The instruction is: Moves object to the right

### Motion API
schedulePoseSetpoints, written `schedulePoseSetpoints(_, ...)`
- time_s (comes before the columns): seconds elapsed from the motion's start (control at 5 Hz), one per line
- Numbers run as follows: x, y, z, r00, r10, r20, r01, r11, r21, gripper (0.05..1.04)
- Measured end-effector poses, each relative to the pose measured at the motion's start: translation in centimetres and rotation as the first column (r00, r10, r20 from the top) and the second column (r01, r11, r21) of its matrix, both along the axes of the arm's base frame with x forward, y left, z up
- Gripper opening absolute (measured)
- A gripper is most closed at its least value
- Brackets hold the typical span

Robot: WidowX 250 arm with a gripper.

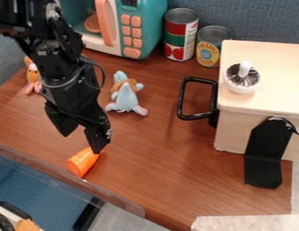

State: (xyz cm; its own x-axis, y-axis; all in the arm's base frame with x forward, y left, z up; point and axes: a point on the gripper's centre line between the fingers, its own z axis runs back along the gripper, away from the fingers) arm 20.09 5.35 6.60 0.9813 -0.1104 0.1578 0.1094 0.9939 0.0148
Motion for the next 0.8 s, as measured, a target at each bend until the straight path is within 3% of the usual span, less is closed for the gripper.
schedulePoseSetpoints(0.2, -0.1, -0.1, -0.4, 1.0, 0.009, -0.02, -0.009, 1.0, -0.01, 1.001)
schedulePoseSetpoints(0.4, 3.8, 0.4, -0.7, 0.999, 0.034, -0.008, -0.034, 0.999, -0.017, 1.001)
schedulePoseSetpoints(0.8, 10.2, -0.3, -0.7, 0.99, 0.099, 0.104, -0.101, 0.995, 0.016, 1.001)
